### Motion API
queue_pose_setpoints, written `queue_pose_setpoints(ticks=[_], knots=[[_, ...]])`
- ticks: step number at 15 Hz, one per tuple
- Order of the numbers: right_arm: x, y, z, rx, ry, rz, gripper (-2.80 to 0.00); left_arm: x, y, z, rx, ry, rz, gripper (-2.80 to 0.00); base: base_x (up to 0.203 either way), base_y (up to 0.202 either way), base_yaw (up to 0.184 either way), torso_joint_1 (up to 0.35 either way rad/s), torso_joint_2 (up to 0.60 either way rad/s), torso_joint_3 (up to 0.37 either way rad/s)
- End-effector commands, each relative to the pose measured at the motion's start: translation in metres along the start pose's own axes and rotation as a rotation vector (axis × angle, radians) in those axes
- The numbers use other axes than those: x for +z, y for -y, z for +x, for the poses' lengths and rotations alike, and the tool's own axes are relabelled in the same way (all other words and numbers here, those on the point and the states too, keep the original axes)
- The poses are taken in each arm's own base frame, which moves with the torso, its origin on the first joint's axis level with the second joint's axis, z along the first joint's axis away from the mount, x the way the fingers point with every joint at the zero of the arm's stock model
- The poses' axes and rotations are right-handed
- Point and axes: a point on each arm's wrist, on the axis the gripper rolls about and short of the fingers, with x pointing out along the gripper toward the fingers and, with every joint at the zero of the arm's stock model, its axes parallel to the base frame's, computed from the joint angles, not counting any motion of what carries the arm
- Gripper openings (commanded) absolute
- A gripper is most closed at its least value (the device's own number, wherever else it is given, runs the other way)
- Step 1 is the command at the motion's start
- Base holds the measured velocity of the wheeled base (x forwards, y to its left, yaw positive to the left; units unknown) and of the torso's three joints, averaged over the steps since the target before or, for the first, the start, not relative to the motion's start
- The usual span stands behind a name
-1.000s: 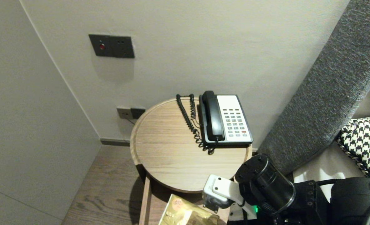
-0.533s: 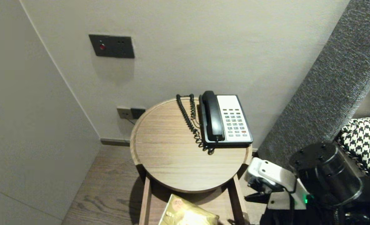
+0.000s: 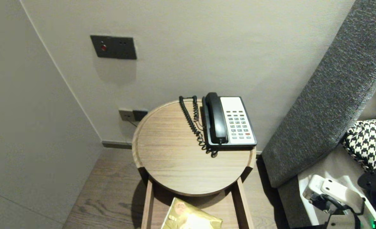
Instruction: Close the nightstand drawer
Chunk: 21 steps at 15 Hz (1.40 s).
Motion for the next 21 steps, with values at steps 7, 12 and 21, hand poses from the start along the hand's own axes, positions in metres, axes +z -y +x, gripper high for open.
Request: queue_pose_setpoints(ticks=[7, 12, 21], knots=[[-0.058, 0.001, 0.017, 0.02, -0.181, 0.059, -2.8, 0.0, 0.0, 0.0, 0.001, 0.002, 0.0, -2.8, 0.0, 0.0, 0.0, 0.0, 0.0, 0.0], [-0.064, -0.001, 0.045, 0.039, -0.125, 0.016, -2.8, 0.0, 0.0, 0.0, 0.0, 0.002, -0.001, -2.8, 0.0, 0.0, 0.0, 0.0, 0.0, 0.0], [-0.035, -0.009, 0.06, 0.061, -0.083, -0.039, -2.8, 0.0, 0.0, 0.0, 0.0, 0.002, -0.001, -2.8, 0.0, 0.0, 0.0, 0.0, 0.0, 0.0]])
